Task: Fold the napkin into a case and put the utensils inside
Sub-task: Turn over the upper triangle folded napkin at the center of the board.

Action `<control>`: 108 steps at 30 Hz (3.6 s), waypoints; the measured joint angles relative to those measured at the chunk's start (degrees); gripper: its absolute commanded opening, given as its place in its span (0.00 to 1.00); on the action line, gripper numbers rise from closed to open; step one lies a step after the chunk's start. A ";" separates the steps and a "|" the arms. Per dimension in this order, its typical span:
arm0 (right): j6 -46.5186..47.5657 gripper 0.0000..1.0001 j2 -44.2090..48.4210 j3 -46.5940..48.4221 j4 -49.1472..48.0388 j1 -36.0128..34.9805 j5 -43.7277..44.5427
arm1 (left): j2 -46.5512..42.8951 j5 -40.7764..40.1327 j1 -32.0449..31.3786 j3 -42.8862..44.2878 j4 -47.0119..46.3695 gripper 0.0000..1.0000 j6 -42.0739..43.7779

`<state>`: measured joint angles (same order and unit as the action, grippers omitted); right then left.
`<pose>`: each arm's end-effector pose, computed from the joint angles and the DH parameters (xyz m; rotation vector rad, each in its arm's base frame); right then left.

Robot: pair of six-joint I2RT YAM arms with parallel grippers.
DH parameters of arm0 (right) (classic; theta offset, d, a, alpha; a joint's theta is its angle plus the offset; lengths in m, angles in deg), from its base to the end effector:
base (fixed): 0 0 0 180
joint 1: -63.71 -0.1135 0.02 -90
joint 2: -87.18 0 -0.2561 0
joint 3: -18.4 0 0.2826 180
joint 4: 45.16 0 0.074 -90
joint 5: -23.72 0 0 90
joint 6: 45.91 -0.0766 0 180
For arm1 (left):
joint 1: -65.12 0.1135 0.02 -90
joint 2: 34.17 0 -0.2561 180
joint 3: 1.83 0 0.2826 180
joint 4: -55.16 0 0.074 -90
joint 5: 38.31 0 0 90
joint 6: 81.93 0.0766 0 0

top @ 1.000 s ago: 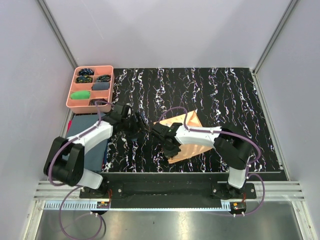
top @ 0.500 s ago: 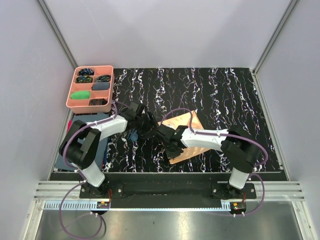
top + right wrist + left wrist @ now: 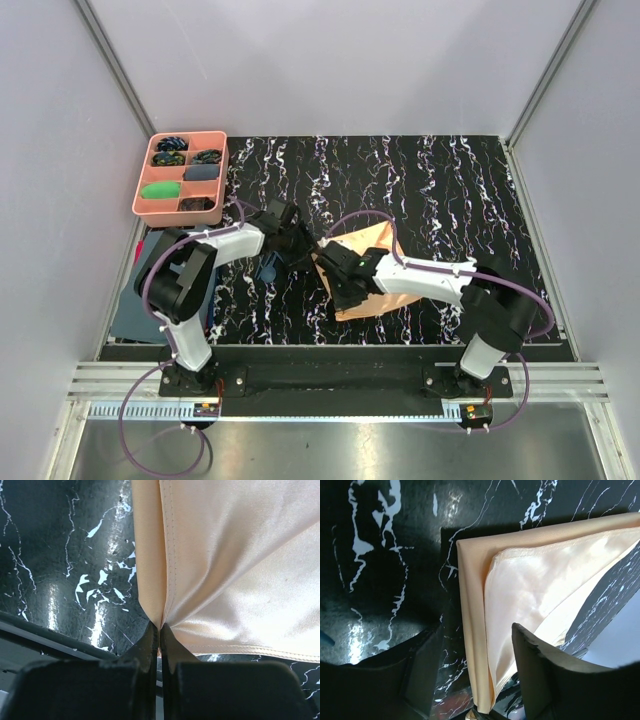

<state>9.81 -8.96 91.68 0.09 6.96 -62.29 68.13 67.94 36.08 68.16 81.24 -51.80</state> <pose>0.2040 0.3014 0.1188 -0.5284 2.7574 0.3188 0.3312 -0.2084 0.0870 -0.6398 2.7492 -0.8465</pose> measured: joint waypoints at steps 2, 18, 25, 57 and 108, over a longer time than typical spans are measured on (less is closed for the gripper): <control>0.09 0.00 0.26 -0.44 -0.31 0.46 -0.31 | 0.50 -0.31 -0.07 0.44 -0.17 0.53 -0.13; 1.27 0.00 4.02 -2.23 -1.70 2.10 -2.14 | 4.31 -2.23 -1.53 4.61 -0.22 0.33 -0.13; 1.95 0.00 5.55 -3.13 -2.34 3.39 -2.56 | 5.01 -4.68 -1.99 7.93 3.08 0.00 2.67; -5.97 0.00 3.37 3.19 -41.46 4.15 -37.73 | -25.07 -18.27 1.73 19.71 22.77 0.00 19.58; -4.42 0.87 33.31 -17.35 1.07 30.36 -0.42 | 18.82 -16.09 -15.98 47.60 12.72 0.94 22.51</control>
<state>5.40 24.35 74.32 1.16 37.32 -62.71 86.95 51.86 20.11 115.77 93.96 -29.29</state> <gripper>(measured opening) 0.866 0.961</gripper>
